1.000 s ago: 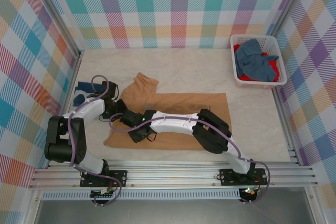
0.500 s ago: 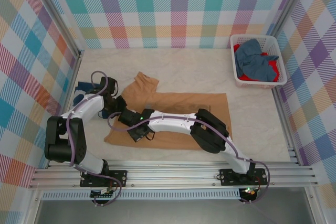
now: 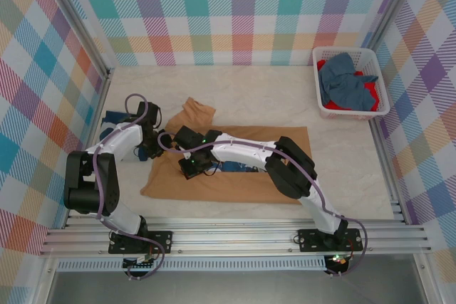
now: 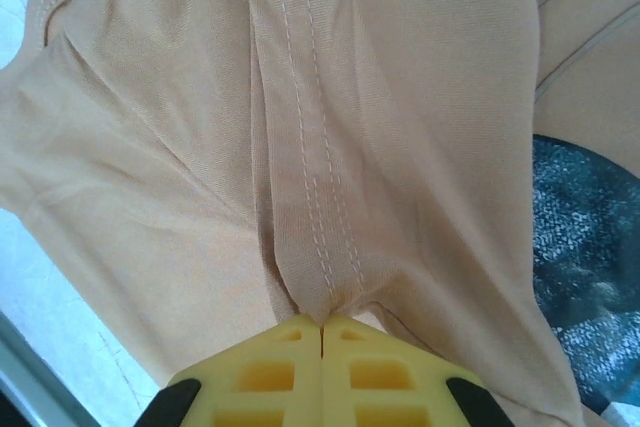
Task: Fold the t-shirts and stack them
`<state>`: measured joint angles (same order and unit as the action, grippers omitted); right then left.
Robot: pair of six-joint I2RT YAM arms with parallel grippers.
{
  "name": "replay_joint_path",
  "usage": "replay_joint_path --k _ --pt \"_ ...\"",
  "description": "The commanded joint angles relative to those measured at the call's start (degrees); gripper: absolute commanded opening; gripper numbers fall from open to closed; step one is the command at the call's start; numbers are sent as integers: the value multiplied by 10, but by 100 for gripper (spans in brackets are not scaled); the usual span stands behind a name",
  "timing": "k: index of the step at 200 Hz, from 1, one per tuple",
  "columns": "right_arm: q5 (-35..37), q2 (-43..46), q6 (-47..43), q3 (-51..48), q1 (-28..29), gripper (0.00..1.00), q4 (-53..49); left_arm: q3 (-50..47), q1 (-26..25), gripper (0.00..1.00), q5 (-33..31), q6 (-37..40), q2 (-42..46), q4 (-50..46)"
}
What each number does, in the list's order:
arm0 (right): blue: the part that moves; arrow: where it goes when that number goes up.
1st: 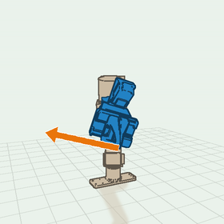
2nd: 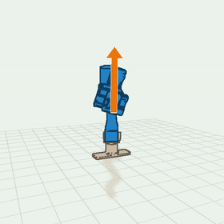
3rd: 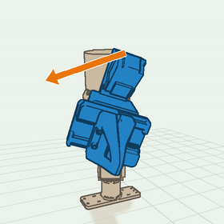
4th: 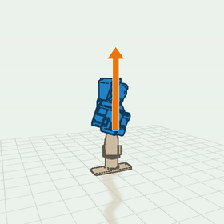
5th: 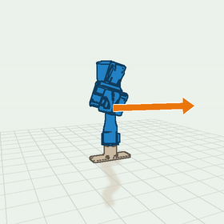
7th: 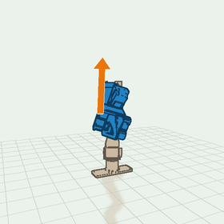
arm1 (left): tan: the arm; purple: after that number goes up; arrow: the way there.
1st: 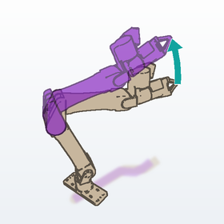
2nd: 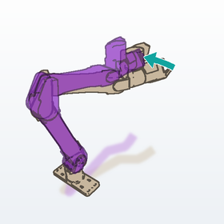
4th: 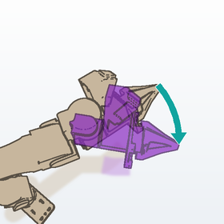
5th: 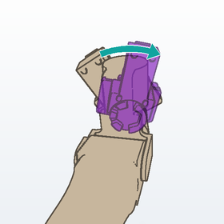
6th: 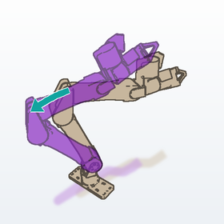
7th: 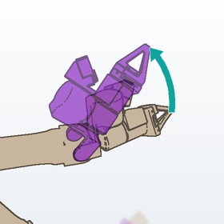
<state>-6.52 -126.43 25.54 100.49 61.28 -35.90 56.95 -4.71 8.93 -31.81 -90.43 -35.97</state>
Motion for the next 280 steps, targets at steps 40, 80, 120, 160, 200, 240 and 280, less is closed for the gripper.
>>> replay_joint_path --k 40,80,120,160,200,240,280 --pt "-48 58 47 -30 -49 0 17 49 6 47 -39 -14 59 -66" --pt "-104 51 88 -40 -101 0 23 72 3 47 -28 -29 54 -86" --pt "-156 32 154 -53 -144 0 33 83 -10 45 -16 -30 38 -83" --pt "-163 8 204 -46 -164 1 -3 92 -22 43 -10 -39 17 -88" --pt "-139 10 230 -58 -188 14 -41 98 -46 40 14 -32 -19 -59" --pt "-142 34 208 -64 -203 26 -44 101 -63 40 9 -24 -50 -49" --pt "-127 66 179 -75 -203 25 -44 119 -71 39 13 -25 -87 -29"
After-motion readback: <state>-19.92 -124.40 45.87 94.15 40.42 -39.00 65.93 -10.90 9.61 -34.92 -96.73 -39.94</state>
